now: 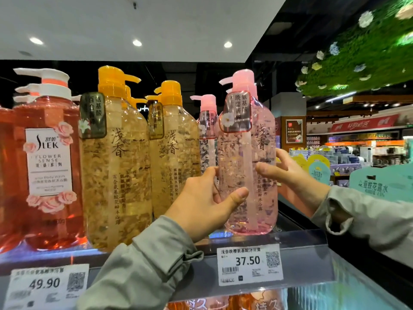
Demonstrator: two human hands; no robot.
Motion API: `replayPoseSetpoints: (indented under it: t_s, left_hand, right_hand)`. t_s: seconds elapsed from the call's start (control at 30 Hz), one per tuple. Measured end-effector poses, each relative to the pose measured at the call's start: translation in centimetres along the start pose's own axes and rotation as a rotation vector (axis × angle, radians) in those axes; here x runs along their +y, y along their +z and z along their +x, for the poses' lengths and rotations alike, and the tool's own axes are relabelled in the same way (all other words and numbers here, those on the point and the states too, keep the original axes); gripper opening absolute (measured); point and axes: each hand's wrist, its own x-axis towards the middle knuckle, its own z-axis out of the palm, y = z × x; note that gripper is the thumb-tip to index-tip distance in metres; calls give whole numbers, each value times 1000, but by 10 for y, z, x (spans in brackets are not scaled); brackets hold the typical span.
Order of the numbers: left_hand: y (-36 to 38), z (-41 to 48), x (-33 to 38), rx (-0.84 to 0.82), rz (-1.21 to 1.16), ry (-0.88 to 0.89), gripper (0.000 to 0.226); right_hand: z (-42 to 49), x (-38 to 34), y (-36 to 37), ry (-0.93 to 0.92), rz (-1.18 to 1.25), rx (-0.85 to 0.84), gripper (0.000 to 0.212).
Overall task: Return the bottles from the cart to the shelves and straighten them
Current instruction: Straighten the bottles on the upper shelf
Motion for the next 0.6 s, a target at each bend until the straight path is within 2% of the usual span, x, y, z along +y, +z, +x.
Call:
replayPoseSetpoints:
  t_s: [0.2, 0.3, 0.33, 0.43, 0.53, 0.6]
  left_hand:
    - [2, 2, 1, -40, -14, -18, 69]
    - [2, 5, 7, -120, -118, -132, 93]
    - [3, 6, 8, -176, -158, -165, 93]
    - [5, 10, 9, -266, -239, -204, 70]
    - [6, 14, 12, -276, -362, -288, 95]
    - [7, 16, 14, -295, -403, -305, 97]
  right_hand:
    - [1, -1, -4, 17, 36, -27, 113]
    - [3, 0, -8, 34, 104, -62, 120]
    - [4, 1, -10, 39, 122, -82, 120]
    - [5, 3, -12, 58, 132, -115, 118]
    - [5, 2, -14, 58, 115, -131, 117]
    - [3, 2, -12, 52, 120, -126, 122]
